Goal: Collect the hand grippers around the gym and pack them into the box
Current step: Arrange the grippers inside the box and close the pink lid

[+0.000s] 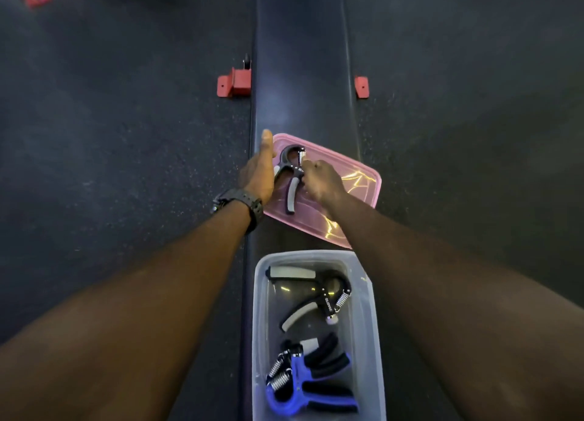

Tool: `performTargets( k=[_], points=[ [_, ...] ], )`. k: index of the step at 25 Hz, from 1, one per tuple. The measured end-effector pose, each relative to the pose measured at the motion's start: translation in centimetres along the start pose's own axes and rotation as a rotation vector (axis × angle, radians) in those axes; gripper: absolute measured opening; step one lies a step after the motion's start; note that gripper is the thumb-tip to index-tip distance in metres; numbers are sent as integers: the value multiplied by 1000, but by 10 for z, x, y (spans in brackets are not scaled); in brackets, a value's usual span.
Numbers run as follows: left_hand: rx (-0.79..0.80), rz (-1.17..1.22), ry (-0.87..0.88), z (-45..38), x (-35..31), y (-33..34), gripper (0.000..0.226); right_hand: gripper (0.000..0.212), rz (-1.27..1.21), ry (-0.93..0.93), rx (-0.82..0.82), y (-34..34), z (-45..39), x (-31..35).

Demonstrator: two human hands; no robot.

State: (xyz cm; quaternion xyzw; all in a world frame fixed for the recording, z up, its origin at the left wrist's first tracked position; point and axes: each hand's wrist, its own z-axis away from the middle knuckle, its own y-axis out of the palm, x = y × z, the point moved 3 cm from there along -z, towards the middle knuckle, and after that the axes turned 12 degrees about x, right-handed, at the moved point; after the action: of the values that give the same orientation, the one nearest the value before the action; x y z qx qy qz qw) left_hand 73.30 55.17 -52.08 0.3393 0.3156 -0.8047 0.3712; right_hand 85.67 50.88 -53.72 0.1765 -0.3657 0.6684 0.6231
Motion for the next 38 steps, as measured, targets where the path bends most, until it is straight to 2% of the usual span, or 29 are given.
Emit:
performTargets(
  k=[3,6,11,13,17,21,24,27,31,34,36,38],
  points=[
    [33,-58,-31,-4,14,5,93,53,45,52,16,13,-4,-8],
    [35,-43,-60,-6,18,8,87,52,-38,91,-22,19,-4,-8],
    [-1,-36,-96,-8,13,13,82,31,-68,119,-121,21,1,-13],
    [-13,-123,-70,-7,7,15,72,24,-34,84,-166,18,7,-14],
    [-46,-250,46,-3,-5,16,32,18,41,12,-289,4,23,-6],
    [-63,-264,146,21,-22,10,23,22,41,-42,-359,-13,54,11],
    [-85,-245,159,50,-36,8,27,25,-90,-23,-347,-22,90,15],
    [-42,-261,153,94,-46,10,24,29,-255,25,-355,-23,144,10],
    [82,-504,151,143,-33,17,19,24,-554,108,-384,4,208,-27],
    [269,-792,207,164,-10,28,20,22,-757,219,-351,40,236,-68],
    [364,-904,237,172,5,36,19,23,-850,272,-326,61,249,-93],
    [429,-987,259,172,19,46,28,28,-1005,263,-312,75,253,-109]
  ],
)
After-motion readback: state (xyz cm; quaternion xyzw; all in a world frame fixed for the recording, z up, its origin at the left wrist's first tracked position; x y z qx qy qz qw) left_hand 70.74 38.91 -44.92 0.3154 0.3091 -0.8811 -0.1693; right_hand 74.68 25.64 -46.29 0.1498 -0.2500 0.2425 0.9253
